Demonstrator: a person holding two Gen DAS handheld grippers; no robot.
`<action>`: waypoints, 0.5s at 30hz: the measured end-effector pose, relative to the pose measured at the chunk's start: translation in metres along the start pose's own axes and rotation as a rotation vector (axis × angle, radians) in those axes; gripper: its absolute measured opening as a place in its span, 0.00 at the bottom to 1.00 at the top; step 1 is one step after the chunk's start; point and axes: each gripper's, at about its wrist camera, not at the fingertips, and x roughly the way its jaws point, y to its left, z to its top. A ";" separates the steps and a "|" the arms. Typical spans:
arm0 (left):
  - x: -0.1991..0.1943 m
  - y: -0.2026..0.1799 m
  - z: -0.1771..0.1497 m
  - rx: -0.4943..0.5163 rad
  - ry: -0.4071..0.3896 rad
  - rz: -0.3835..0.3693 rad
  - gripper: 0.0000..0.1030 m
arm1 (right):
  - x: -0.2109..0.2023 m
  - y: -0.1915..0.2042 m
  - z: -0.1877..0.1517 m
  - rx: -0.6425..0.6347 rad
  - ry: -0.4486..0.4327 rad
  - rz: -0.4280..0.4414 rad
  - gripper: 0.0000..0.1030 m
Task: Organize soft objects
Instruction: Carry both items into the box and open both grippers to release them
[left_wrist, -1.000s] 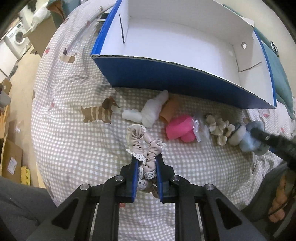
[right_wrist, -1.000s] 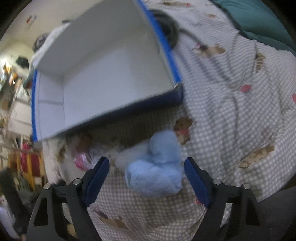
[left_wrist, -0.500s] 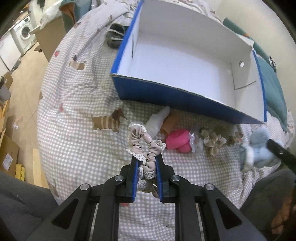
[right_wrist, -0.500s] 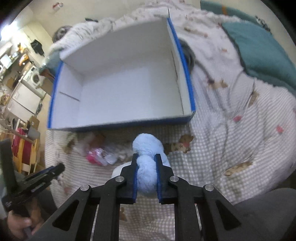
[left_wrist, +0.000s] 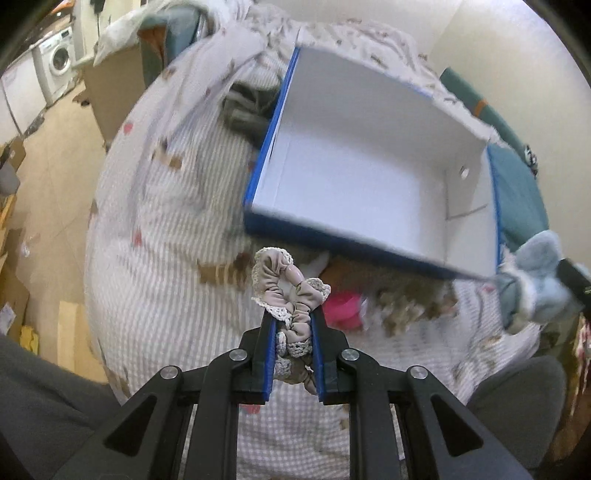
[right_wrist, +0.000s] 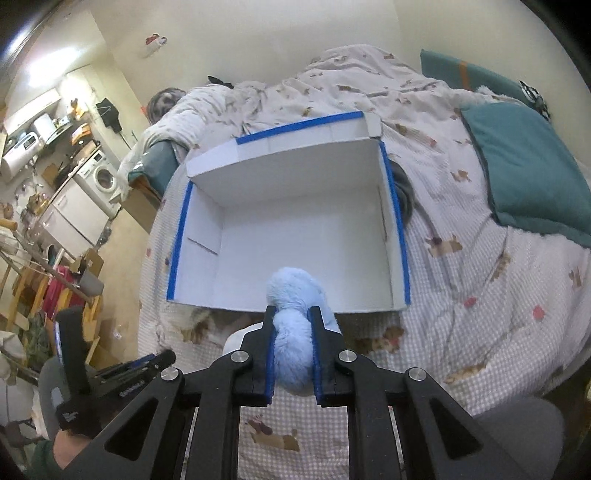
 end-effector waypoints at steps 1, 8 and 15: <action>-0.006 -0.003 0.007 0.007 -0.018 -0.001 0.15 | 0.002 0.000 0.003 -0.001 -0.003 0.005 0.16; -0.036 -0.035 0.059 0.076 -0.059 0.023 0.15 | 0.017 -0.009 0.026 0.034 -0.006 0.055 0.16; -0.030 -0.067 0.096 0.164 -0.104 0.029 0.15 | 0.023 -0.017 0.046 0.036 -0.051 0.079 0.16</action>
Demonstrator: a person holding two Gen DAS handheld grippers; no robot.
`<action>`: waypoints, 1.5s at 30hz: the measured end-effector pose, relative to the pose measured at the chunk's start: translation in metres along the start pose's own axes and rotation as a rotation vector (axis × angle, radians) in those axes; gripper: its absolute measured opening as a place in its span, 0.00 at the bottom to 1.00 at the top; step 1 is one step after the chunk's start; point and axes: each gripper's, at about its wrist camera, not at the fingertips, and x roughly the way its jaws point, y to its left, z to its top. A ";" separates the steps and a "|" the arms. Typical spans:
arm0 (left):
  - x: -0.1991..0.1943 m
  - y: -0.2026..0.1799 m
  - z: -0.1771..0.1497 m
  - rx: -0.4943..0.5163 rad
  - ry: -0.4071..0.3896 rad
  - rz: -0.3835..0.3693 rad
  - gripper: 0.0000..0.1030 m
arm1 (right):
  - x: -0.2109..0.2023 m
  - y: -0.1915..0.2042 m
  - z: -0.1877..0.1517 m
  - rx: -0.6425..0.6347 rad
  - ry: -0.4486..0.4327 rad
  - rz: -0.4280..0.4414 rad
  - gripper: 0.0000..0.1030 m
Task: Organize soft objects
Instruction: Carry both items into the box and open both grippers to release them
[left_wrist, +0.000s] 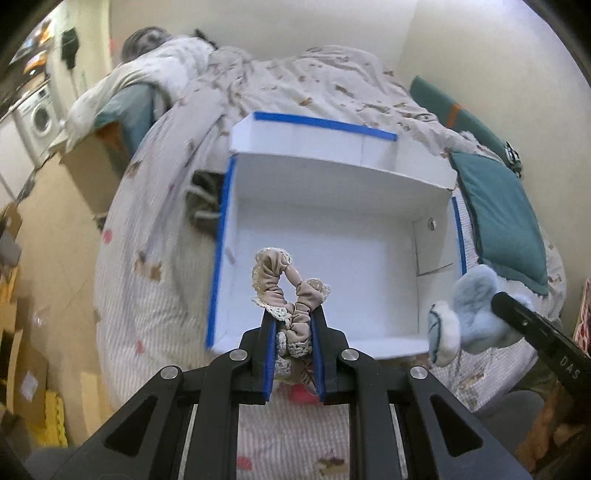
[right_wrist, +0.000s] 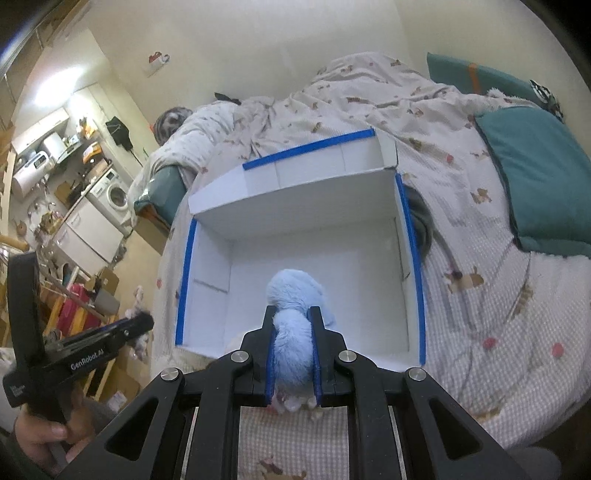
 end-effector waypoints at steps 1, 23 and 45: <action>0.005 -0.002 0.003 0.011 -0.005 0.012 0.15 | 0.004 -0.003 0.002 -0.002 -0.005 0.003 0.16; 0.142 0.002 0.009 0.025 0.062 0.071 0.15 | 0.110 -0.052 0.007 0.052 -0.012 -0.036 0.16; 0.153 -0.008 0.003 0.036 0.067 0.074 0.32 | 0.134 -0.034 0.001 -0.038 0.045 -0.088 0.17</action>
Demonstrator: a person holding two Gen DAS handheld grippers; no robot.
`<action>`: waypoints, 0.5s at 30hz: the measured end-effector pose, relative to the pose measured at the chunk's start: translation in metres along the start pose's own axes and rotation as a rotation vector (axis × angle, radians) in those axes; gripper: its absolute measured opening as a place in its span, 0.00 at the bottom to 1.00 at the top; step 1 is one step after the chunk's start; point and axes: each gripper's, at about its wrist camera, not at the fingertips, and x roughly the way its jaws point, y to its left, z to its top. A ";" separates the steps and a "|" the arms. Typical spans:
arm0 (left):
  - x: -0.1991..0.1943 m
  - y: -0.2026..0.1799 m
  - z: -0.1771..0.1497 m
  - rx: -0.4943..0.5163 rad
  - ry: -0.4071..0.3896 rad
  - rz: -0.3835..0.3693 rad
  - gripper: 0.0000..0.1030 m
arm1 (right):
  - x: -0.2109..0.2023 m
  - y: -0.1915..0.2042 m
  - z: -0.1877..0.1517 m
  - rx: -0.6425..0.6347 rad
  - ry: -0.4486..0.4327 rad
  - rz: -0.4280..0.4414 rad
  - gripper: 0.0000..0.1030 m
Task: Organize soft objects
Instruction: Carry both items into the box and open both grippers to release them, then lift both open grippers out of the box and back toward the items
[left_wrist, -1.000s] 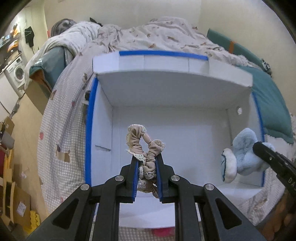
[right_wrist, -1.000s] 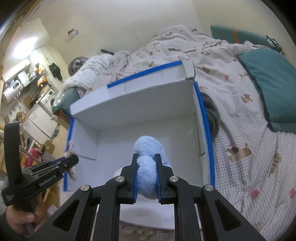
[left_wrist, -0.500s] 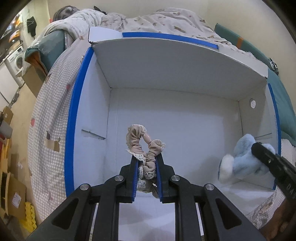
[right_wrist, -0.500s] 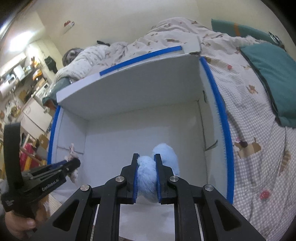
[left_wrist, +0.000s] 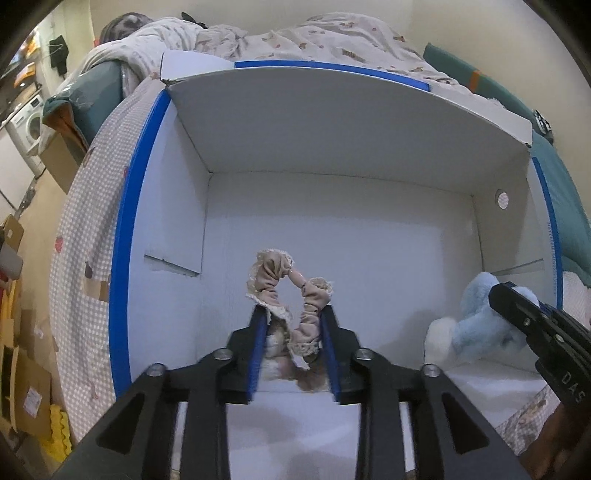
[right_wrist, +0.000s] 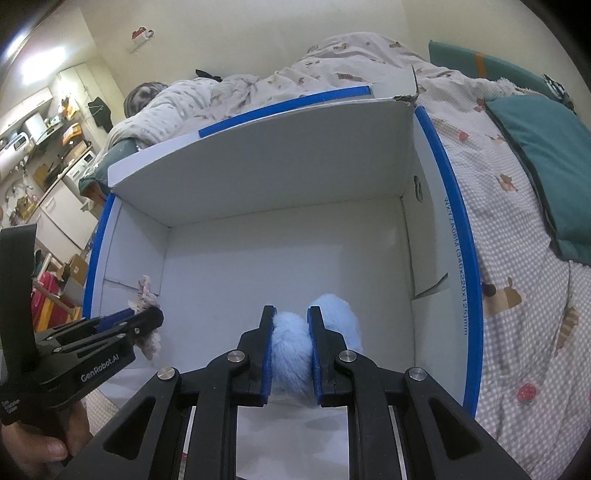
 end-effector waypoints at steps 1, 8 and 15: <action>-0.001 0.000 0.000 -0.001 -0.004 0.002 0.40 | 0.000 0.000 0.000 0.003 -0.001 -0.002 0.17; -0.008 0.001 0.003 -0.001 -0.032 0.018 0.52 | -0.002 -0.002 0.002 0.015 -0.015 -0.008 0.20; -0.011 0.010 0.006 -0.027 -0.029 0.033 0.52 | -0.010 -0.009 0.005 0.048 -0.050 0.016 0.66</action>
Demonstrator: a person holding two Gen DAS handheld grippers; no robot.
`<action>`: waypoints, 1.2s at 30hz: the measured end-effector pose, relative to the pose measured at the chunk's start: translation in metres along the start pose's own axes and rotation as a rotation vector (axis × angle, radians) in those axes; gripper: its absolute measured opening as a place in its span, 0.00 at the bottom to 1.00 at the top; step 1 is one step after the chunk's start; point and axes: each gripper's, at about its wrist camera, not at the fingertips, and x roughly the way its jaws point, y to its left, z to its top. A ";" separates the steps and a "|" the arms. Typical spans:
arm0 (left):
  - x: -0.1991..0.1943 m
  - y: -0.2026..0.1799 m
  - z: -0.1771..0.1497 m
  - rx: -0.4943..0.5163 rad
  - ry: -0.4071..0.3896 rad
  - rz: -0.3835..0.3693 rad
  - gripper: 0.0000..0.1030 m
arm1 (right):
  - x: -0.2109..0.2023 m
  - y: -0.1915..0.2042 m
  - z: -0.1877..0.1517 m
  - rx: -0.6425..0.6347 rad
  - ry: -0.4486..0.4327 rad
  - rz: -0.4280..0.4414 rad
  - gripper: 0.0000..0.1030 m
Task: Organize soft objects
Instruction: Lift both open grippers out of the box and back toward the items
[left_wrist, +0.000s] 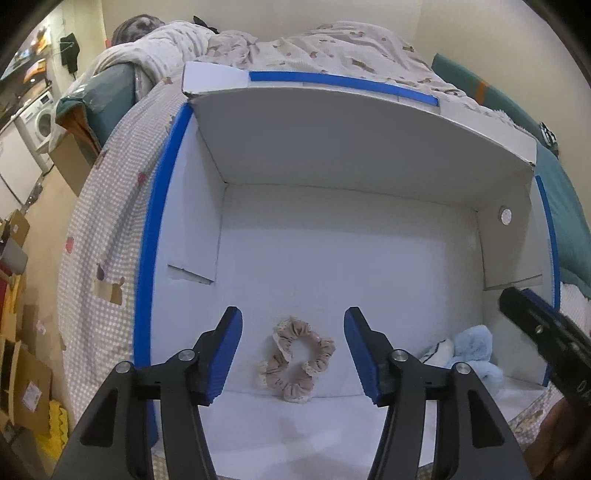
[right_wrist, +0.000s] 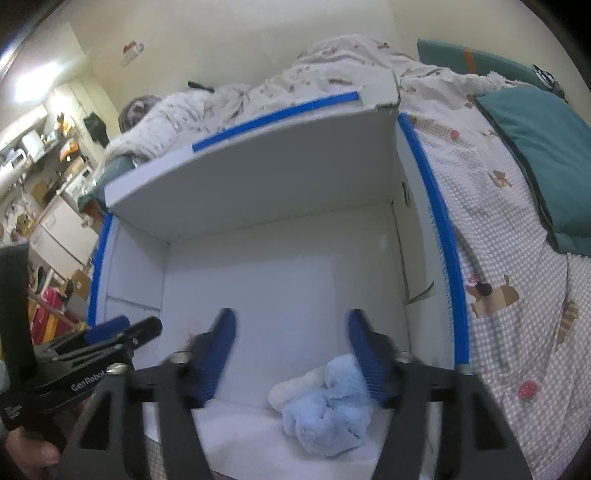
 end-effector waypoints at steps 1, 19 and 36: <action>-0.002 0.001 0.001 -0.002 -0.007 0.006 0.53 | -0.001 0.000 0.001 -0.003 -0.002 0.003 0.66; -0.038 0.005 -0.010 0.040 -0.086 0.057 0.54 | -0.029 -0.001 -0.004 0.011 -0.117 -0.048 1.00; -0.076 0.023 -0.047 0.015 -0.108 0.002 0.54 | -0.059 0.000 -0.039 -0.016 -0.109 -0.013 1.00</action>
